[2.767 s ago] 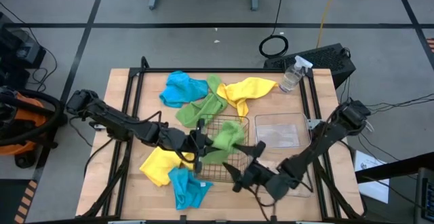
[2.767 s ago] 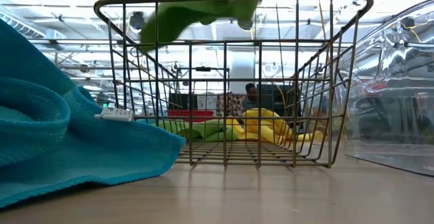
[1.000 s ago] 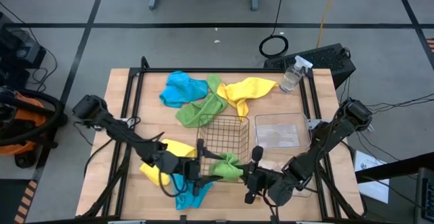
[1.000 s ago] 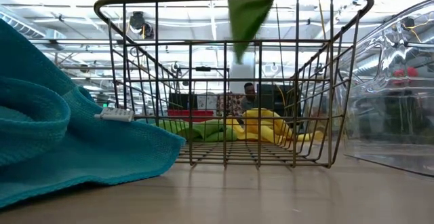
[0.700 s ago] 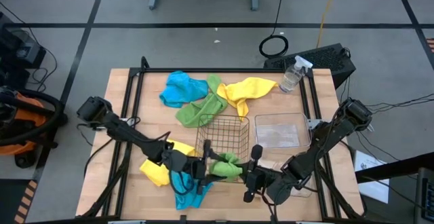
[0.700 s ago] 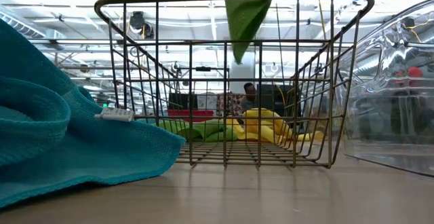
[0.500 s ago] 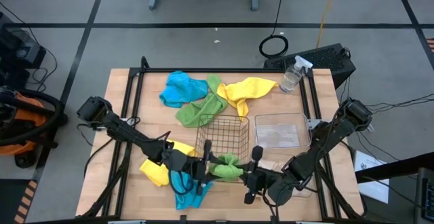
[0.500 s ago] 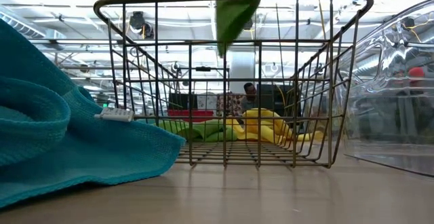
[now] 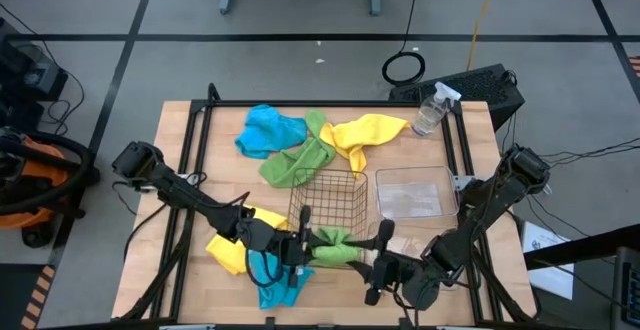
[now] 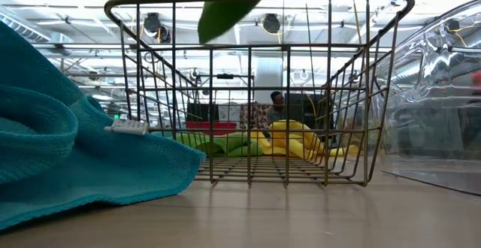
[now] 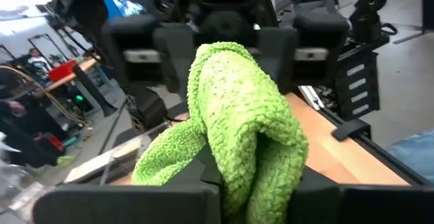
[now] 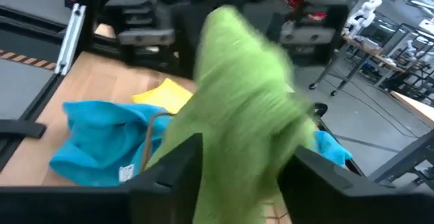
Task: Sort microfiber towel by color & place in baskets
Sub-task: Put the left green microfiber cloth into the top transparent bin
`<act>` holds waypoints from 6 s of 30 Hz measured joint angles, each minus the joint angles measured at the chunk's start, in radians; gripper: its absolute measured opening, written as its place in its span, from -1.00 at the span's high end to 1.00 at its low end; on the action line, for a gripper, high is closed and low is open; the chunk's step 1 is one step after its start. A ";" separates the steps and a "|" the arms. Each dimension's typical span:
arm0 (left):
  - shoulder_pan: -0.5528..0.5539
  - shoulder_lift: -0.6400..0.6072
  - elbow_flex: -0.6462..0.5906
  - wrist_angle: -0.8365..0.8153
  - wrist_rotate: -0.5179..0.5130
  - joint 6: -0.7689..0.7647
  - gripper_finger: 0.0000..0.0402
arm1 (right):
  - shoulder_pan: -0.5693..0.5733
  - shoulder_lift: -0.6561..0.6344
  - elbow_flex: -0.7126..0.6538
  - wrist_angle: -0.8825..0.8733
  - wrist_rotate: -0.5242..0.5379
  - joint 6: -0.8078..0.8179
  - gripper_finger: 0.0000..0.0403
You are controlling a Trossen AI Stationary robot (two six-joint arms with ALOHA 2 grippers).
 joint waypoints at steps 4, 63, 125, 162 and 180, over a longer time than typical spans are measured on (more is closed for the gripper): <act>0.012 -0.037 0.000 -0.002 -0.029 0.029 0.85 | 0.027 -0.002 0.000 -0.083 0.041 0.042 -0.04; 0.536 -0.023 -0.003 -0.078 0.663 -0.104 0.44 | -0.466 -0.345 -0.117 -0.272 -0.479 0.049 0.93; 0.495 -0.103 -0.003 -0.452 0.372 -0.253 -0.27 | -0.424 -0.512 -0.119 -1.350 -0.513 0.684 0.94; 0.473 -0.088 -0.019 -0.440 0.383 -0.232 -0.27 | -0.447 -0.524 -0.331 -0.999 -0.555 0.741 0.79; 0.469 -0.088 -0.019 -0.420 0.383 -0.240 -0.27 | -0.446 -0.449 -0.331 -1.010 -0.541 0.786 0.34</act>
